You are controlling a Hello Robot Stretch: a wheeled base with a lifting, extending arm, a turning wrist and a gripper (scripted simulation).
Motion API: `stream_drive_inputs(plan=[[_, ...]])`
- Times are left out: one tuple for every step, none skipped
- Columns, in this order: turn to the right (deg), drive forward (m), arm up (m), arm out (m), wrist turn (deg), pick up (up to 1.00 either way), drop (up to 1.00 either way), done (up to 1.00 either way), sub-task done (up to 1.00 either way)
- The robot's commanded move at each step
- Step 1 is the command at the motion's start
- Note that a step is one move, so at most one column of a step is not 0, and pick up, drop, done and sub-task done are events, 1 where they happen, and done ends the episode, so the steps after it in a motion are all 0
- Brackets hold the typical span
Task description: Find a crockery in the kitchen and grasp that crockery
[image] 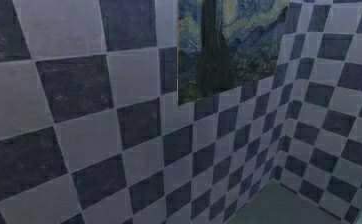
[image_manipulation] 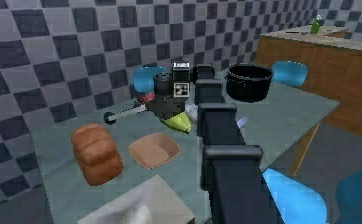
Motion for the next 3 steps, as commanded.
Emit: stream_drive_inputs(plan=[[0.0,0.00,0.00,0.00,12.0,0.00,0.00,0.00,0.00],[0.0,0.00,-0.26,0.00,0.0,0.00,0.00,0.00,0.00],[0.0,0.00,0.00,0.00,0.0,1.00,0.00,0.00,0.00]])
